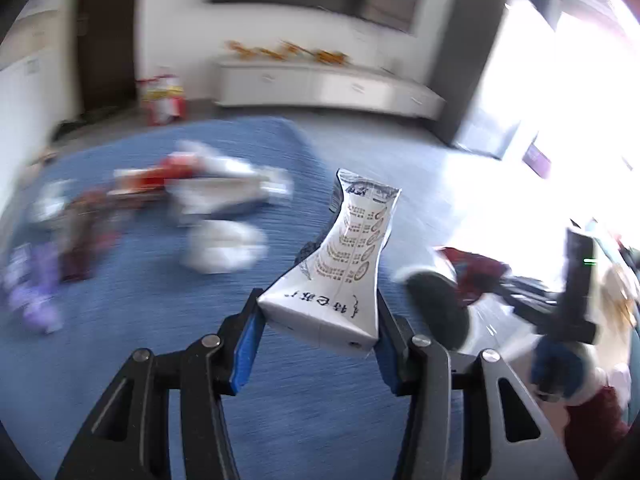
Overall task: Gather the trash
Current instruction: 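Carry both items to the white bin and open both tools to drop them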
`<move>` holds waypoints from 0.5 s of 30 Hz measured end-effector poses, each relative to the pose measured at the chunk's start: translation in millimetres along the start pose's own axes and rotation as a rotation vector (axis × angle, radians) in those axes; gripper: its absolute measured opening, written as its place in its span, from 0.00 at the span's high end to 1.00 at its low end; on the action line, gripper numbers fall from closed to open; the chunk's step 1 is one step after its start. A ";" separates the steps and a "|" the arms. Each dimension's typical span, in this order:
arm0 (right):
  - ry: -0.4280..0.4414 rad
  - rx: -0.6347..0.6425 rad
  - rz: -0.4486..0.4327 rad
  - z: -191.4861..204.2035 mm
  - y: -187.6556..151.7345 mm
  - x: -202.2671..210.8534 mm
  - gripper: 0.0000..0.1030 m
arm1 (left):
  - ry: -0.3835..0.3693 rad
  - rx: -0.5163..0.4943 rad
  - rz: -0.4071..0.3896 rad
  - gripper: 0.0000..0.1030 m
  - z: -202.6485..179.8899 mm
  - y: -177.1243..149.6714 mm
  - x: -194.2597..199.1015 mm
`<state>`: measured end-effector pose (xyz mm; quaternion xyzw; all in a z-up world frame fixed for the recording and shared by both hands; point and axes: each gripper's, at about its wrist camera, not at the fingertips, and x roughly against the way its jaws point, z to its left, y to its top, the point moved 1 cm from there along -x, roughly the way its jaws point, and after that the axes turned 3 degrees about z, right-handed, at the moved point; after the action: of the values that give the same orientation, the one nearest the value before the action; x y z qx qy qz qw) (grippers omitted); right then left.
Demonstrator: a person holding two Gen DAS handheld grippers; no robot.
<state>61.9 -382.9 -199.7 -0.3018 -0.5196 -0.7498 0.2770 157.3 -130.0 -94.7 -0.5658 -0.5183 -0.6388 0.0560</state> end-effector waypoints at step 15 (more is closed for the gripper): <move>-0.182 -0.318 0.122 -136.4 -53.7 -52.4 0.61 | -0.167 -0.164 0.301 0.52 -164.4 21.6 -195.5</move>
<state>35.2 -490.2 -309.3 -0.4392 -0.3983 -0.7738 0.2228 131.4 -359.8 -205.2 -0.6907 -0.3769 -0.6141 0.0617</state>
